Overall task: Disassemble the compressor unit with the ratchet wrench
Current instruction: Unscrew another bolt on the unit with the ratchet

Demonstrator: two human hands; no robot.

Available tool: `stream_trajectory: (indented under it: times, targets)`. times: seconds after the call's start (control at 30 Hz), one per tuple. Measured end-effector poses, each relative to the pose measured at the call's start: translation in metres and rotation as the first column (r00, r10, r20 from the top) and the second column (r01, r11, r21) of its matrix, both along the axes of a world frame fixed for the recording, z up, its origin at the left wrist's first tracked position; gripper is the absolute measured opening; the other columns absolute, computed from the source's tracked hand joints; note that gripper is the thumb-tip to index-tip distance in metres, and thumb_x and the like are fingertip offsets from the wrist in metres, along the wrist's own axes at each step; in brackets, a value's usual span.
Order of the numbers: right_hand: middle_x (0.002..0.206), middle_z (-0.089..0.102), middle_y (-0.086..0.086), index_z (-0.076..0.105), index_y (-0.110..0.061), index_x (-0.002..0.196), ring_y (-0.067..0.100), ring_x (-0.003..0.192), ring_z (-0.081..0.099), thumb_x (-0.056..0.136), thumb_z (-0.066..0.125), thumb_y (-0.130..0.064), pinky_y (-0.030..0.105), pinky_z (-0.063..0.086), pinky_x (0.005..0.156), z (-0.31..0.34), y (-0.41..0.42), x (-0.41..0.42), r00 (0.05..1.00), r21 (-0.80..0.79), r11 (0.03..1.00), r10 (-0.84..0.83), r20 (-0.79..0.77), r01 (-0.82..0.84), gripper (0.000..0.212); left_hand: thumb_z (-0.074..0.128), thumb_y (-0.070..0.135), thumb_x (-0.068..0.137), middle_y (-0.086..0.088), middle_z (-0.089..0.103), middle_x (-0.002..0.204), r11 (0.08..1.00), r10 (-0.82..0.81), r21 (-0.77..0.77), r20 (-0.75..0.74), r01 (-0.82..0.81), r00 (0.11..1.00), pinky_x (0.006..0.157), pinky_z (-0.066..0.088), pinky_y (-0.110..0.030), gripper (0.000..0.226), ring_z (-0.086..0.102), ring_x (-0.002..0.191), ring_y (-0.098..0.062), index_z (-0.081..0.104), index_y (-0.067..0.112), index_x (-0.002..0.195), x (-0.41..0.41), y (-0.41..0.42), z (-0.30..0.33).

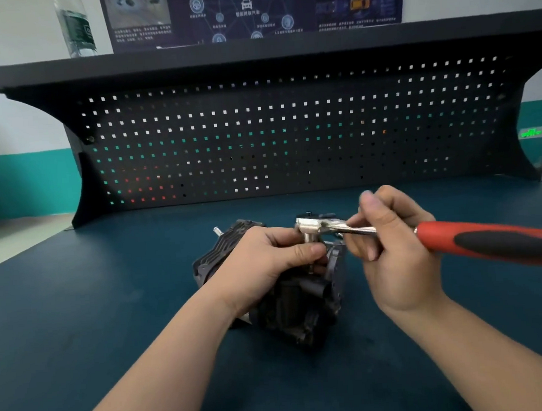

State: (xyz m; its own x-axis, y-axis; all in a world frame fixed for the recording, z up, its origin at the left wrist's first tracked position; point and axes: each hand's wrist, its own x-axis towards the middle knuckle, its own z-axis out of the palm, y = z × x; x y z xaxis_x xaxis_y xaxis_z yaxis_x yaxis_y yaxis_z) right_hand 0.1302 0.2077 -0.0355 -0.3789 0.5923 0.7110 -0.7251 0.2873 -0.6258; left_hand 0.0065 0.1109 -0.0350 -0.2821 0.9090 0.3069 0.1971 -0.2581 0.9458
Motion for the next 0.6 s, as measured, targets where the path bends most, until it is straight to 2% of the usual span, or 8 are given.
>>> stream_trajectory:
  times: [0.07, 0.17, 0.27, 0.33, 0.4, 0.47, 0.53, 0.6]
  targets:
    - [0.035, 0.027, -0.002, 0.046, -0.005, 0.054, 0.011, 0.031, 0.021, 0.084, 0.056, -0.019, 0.021, 0.019, 0.04, 0.002, 0.011, -0.006, 0.966, -0.323, 0.911, 0.255, -0.052, -0.258, 0.035, 0.074, 0.022, 0.067, -0.002, 0.072, 0.073, 1.0, 0.014, 0.001, 0.015, -0.014, 1.0, 0.063, 0.052, -0.018, 0.01, 0.068, 0.07, -0.011, 0.077, 0.018, 0.075, 0.0, 0.0, 0.0]
    - [0.034, 0.024, -0.003, 0.052, -0.01, 0.058, 0.008, 0.027, 0.019, 0.074, 0.056, -0.017, 0.018, 0.015, 0.033, 0.002, 0.02, -0.012, 0.872, -0.645, 0.621, 0.464, -0.156, -0.446, 0.018, 0.074, 0.023, 0.066, -0.005, 0.071, 0.072, 0.999, 0.03, -0.013, 0.018, -0.03, 0.999, 0.062, 0.053, -0.021, 0.014, 0.068, 0.07, -0.013, 0.076, 0.015, 0.077, -0.001, 0.0, 0.0]
    - [0.036, 0.024, -0.005, 0.044, -0.012, 0.06, 0.007, 0.027, 0.021, 0.079, 0.053, -0.012, 0.017, 0.014, 0.031, 0.002, 0.022, -0.014, 0.902, -0.655, 0.663, 0.425, -0.069, -0.362, 0.021, 0.067, 0.023, 0.075, -0.005, 0.073, 0.079, 0.999, -0.029, -0.012, 0.058, 0.03, 0.998, 0.061, 0.053, -0.022, 0.016, 0.067, 0.07, -0.012, 0.076, 0.011, 0.08, -0.001, -0.001, 0.0]
    - [0.038, 0.028, -0.001, 0.036, -0.015, 0.065, 0.011, 0.03, 0.025, 0.092, 0.05, -0.017, 0.02, 0.02, 0.035, 0.001, 0.018, -0.011, 0.954, -0.509, 0.824, 0.299, 0.016, -0.25, 0.03, 0.064, 0.024, 0.078, -0.007, 0.073, 0.083, 0.999, -0.038, -0.002, 0.088, 0.038, 0.995, 0.06, 0.054, -0.023, 0.018, 0.067, 0.07, -0.012, 0.076, 0.011, 0.079, -0.001, -0.001, 0.0]
    - [0.044, 0.032, 0.0, 0.033, -0.018, 0.065, 0.015, 0.038, 0.031, 0.093, 0.051, -0.028, 0.025, 0.029, 0.042, -0.002, 0.004, -0.006, 0.995, -0.075, 0.995, -0.061, 0.08, 0.067, 0.036, 0.066, 0.024, 0.078, -0.006, 0.073, 0.078, 1.0, 0.005, 0.014, 0.056, -0.006, 0.998, 0.061, 0.053, -0.022, 0.018, 0.067, 0.068, -0.013, 0.076, 0.01, 0.078, -0.001, 0.0, -0.001]
    - [0.05, 0.032, -0.005, 0.034, -0.019, 0.063, 0.006, 0.046, 0.031, 0.092, 0.052, -0.034, 0.017, 0.03, 0.048, -0.005, -0.013, -0.002, 0.878, 0.423, 0.788, -0.478, -0.04, 0.448, 0.037, 0.071, 0.023, 0.078, -0.002, 0.073, 0.075, 0.999, 0.034, 0.026, -0.004, -0.034, 0.999, 0.063, 0.052, -0.021, 0.011, 0.067, 0.069, -0.011, 0.076, 0.014, 0.078, -0.001, -0.002, -0.002]
    - [0.052, 0.028, -0.004, 0.037, -0.014, 0.06, 0.007, 0.047, 0.026, 0.093, 0.052, -0.032, 0.013, 0.023, 0.047, -0.005, -0.02, 0.0, 0.843, 0.622, 0.606, -0.509, -0.177, 0.496, 0.041, 0.069, 0.019, 0.077, 0.005, 0.072, 0.073, 0.999, 0.034, 0.033, -0.072, -0.032, 0.997, 0.064, 0.05, -0.018, 0.009, 0.066, 0.069, -0.006, 0.076, 0.022, 0.073, -0.002, -0.004, -0.002]
    - [0.05, 0.026, -0.003, 0.033, -0.015, 0.058, 0.009, 0.046, 0.025, 0.092, 0.053, -0.033, 0.022, 0.024, 0.045, -0.003, -0.016, 0.002, 0.907, 0.547, 0.737, -0.405, -0.113, 0.397, 0.043, 0.068, 0.023, 0.077, 0.003, 0.073, 0.077, 1.0, 0.026, 0.018, -0.062, -0.025, 0.998, 0.07, 0.052, -0.021, 0.008, 0.066, 0.074, -0.008, 0.077, 0.022, 0.077, -0.003, -0.004, -0.002]
